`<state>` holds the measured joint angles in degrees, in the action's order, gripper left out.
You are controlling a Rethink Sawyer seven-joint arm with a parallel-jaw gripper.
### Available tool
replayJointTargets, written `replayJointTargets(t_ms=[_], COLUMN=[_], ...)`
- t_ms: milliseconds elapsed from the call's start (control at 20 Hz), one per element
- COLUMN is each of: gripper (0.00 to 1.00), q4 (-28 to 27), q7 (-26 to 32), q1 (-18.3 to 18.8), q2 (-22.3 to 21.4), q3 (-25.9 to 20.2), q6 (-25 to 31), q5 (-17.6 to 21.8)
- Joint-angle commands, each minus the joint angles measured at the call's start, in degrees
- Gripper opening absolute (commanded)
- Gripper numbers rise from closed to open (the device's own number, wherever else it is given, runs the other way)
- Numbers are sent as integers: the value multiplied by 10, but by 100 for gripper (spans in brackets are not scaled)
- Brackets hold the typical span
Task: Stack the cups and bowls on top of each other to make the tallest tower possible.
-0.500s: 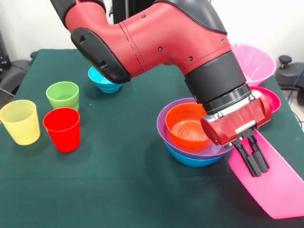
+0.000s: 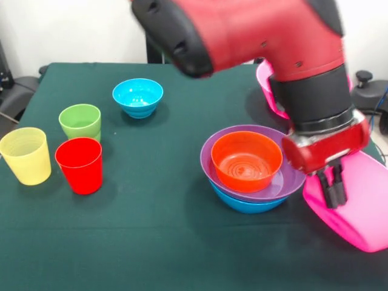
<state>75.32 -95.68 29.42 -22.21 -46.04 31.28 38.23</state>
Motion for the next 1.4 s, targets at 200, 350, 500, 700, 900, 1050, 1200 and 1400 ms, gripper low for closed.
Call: replayJointTargets(t_ms=[200, 350, 500, 700, 900, 1050, 1200, 1400], gripper=[0, 0, 0, 0, 0, 0, 0, 0], q4=[-53, -54, -57, -58, -64, -69, -79, -101], q7=[-54, -50, -46, -44, -31, -22, -16, -5], q1=[-32, -36, -39, -44, -47, -52, -60, -71], q2=[-43, -44, -44, -44, -50, -62, -76, -111], q3=[92, 98, 104, 112, 115, 120, 125, 128], q6=[99, 98, 99, 94, 109, 127, 149, 216], q5=[-29, -31, -37, -42, -52, -58, -63, -81])
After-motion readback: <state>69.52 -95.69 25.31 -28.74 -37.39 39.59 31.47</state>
